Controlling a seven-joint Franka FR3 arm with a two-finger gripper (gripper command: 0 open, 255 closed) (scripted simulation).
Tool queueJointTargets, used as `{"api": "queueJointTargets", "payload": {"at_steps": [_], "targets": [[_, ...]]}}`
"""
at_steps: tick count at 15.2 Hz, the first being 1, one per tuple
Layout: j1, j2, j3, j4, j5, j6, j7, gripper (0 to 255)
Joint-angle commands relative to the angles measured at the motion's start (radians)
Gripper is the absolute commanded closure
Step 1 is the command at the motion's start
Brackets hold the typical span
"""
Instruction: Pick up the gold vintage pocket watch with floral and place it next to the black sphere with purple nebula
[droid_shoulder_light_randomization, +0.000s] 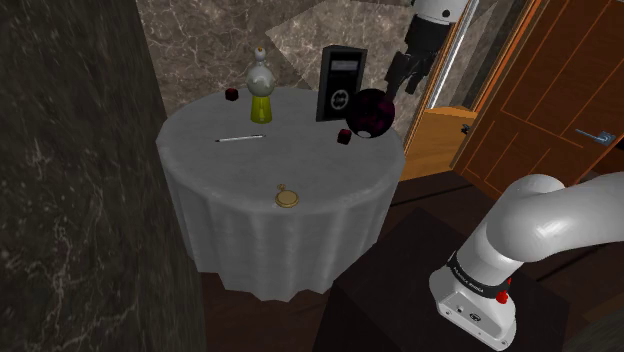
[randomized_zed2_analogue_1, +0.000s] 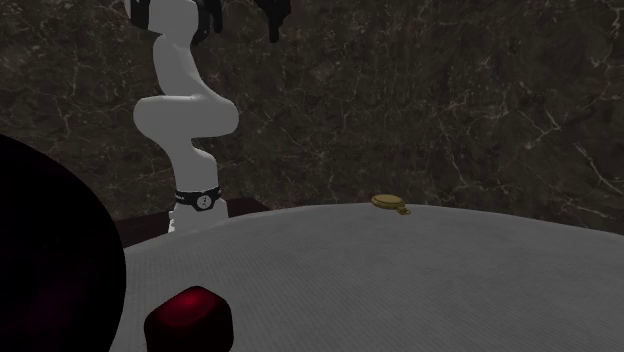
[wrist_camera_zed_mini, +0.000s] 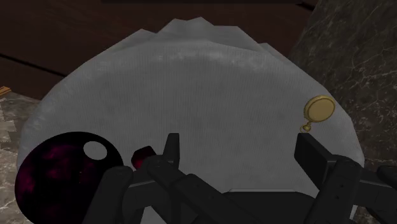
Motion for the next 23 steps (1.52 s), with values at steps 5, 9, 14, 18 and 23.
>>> {"api": "queueJointTargets", "payload": {"at_steps": [5,9,14,18,23], "targets": [[0.012,0.066,0.064,-0.039,0.031,0.085,0.075,0],[0.023,0.152,0.129,-0.059,0.056,0.172,0.150,0],[0.032,0.285,0.208,-0.057,0.071,0.279,0.247,0],[0.035,0.411,0.269,-0.032,0.065,0.359,0.329,0],[0.040,0.589,0.337,0.026,0.026,0.448,0.443,0]]}}
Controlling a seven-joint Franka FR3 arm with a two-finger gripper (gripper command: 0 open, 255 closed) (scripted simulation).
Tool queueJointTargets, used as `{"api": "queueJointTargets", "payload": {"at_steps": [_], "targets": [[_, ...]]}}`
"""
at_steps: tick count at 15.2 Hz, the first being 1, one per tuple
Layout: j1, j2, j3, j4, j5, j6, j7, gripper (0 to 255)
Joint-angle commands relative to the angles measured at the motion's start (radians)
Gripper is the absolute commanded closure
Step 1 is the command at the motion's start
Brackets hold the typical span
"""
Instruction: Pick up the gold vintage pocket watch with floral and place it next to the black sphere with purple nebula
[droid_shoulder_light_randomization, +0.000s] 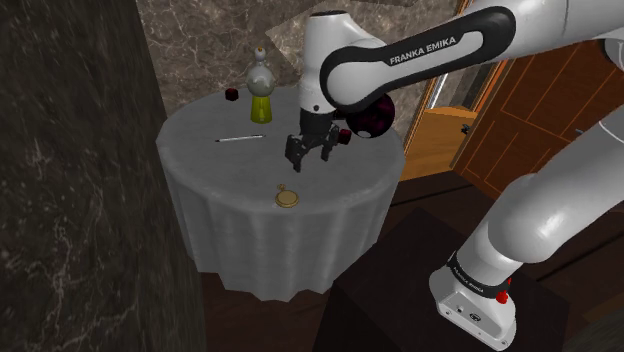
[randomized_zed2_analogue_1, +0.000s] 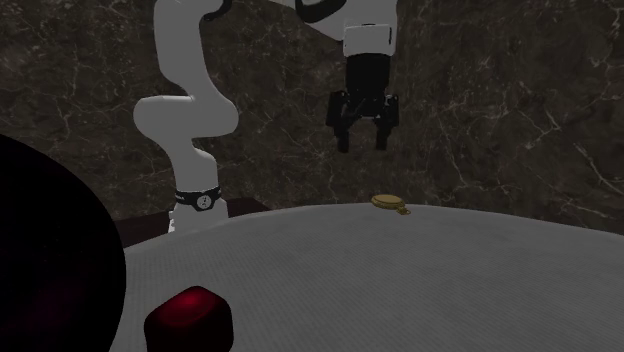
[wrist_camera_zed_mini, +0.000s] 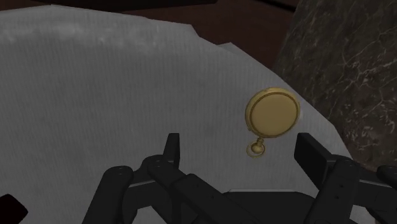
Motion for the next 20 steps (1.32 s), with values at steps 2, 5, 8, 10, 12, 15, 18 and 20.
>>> {"api": "queueJointTargets", "payload": {"at_steps": [2,5,8,10,12,15,18,20], "targets": [[0.004,0.123,0.036,0.054,-0.039,0.048,0.076,0],[0.018,0.243,0.059,0.111,-0.089,0.085,0.153,0],[0.027,0.293,0.060,0.117,-0.113,0.120,0.181,0],[0.029,0.308,0.059,0.105,-0.122,0.145,0.187,0],[0.031,0.324,0.057,0.093,-0.132,0.171,0.194,0],[0.032,0.337,0.056,0.085,-0.140,0.190,0.200,0],[0.032,0.337,0.056,0.085,-0.140,0.190,0.200,0],[0.032,0.337,0.056,0.085,-0.140,0.190,0.200,0]]}}
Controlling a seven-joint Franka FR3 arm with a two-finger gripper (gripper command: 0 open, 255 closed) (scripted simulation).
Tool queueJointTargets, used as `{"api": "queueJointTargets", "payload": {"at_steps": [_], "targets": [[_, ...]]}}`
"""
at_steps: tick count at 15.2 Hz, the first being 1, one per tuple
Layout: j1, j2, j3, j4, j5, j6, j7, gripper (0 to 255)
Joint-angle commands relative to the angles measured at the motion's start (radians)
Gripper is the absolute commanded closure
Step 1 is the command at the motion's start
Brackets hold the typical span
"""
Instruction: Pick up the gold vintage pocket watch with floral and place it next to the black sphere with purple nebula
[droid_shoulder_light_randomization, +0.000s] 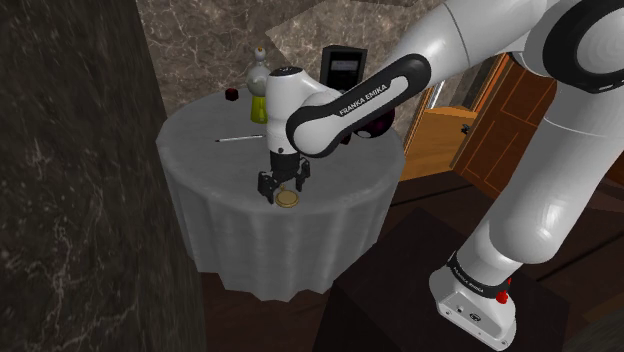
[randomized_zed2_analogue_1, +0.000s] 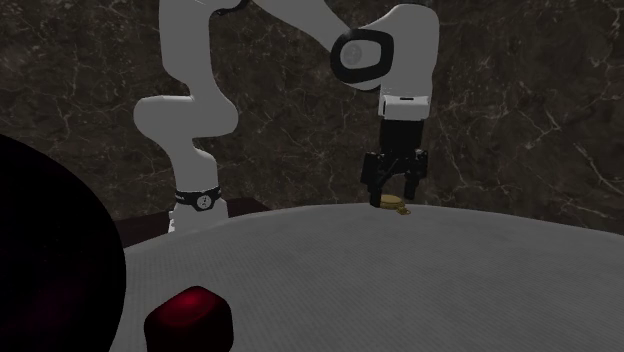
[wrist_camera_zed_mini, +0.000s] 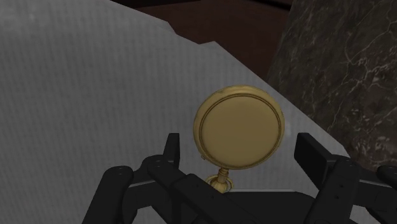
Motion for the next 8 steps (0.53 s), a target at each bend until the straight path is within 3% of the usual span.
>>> {"api": "queueJointTargets", "payload": {"at_steps": [1,2,3,8], "targets": [[0.000,0.000,0.000,0.000,0.000,0.000,0.000,0],[0.000,0.000,0.000,0.000,0.000,0.000,0.000,0],[0.000,0.000,0.000,0.000,0.000,0.000,0.000,255],[0.000,0.000,0.000,0.000,0.000,0.000,0.000,255]]}}
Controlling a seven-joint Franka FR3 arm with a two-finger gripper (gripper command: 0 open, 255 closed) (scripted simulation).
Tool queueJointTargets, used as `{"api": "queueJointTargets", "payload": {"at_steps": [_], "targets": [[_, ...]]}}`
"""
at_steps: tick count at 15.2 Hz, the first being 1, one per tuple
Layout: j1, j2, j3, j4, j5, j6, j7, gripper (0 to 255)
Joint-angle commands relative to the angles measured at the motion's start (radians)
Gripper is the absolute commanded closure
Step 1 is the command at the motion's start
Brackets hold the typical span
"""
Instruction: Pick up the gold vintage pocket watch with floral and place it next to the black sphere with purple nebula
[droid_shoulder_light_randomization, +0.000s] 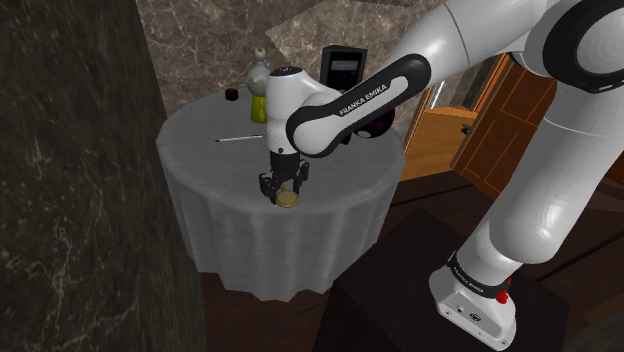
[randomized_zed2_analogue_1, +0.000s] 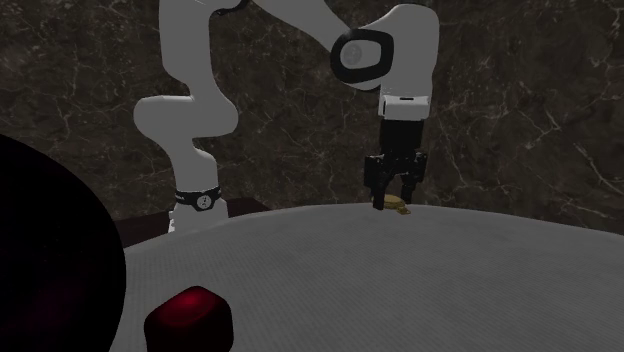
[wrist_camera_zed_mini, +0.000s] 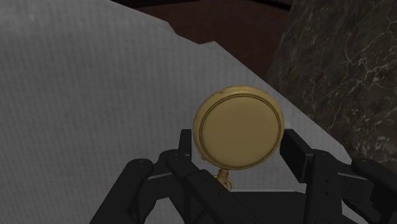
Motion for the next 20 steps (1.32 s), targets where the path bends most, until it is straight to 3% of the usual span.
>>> {"api": "queueJointTargets", "payload": {"at_steps": [1,4,20], "targets": [[0.000,0.000,0.000,0.000,0.000,0.000,0.000,255],[0.000,0.000,0.000,0.000,0.000,0.000,0.000,255],[-0.010,-0.117,0.005,0.099,0.067,-0.203,-0.048,255]]}}
